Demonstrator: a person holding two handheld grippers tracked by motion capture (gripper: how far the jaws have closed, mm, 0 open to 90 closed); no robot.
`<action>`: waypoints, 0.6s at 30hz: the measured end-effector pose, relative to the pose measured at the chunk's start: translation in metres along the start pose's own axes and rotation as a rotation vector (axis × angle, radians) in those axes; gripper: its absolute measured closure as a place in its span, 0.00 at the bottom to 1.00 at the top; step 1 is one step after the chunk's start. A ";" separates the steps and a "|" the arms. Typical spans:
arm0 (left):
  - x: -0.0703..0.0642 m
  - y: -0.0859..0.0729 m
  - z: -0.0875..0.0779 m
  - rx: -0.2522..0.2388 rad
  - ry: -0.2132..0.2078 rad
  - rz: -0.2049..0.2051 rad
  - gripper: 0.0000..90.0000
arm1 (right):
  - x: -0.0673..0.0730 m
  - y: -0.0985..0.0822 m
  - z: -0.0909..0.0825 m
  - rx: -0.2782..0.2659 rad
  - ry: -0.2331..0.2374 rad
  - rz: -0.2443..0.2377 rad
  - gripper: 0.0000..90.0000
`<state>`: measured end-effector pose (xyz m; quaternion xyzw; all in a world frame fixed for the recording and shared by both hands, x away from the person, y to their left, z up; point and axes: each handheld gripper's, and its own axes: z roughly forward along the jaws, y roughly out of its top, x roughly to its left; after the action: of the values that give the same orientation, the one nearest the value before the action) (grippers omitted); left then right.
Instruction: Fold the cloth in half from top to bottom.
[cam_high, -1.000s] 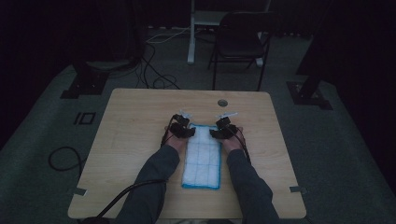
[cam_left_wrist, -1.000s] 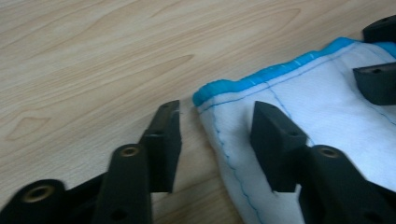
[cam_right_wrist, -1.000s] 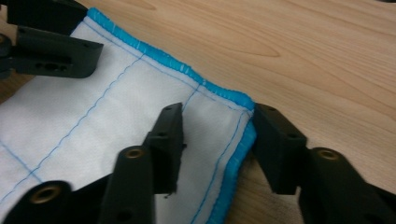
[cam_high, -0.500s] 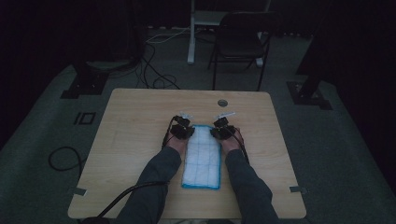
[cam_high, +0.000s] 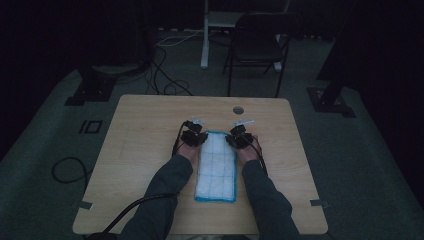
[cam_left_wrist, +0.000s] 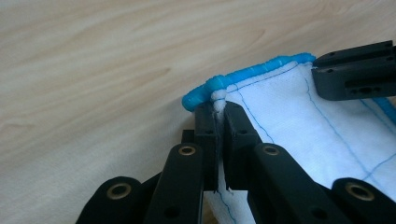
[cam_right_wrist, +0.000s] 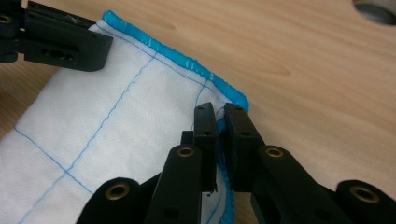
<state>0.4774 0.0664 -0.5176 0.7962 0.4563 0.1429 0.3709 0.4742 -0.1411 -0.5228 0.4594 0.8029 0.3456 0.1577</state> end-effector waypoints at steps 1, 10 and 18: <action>0.000 0.001 -0.001 -0.005 0.002 0.003 0.96 | 0.000 0.001 -0.001 -0.006 -0.001 -0.002 0.95; 0.001 0.014 -0.012 -0.044 0.001 0.009 0.96 | -0.002 0.013 -0.014 -0.066 -0.001 0.000 0.95; 0.002 0.028 -0.025 -0.081 0.011 0.048 0.96 | -0.003 0.024 -0.028 -0.127 0.015 0.001 0.95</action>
<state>0.4814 0.0709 -0.4802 0.7904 0.4330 0.1746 0.3966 0.4748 -0.1468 -0.4863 0.4460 0.7803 0.3994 0.1807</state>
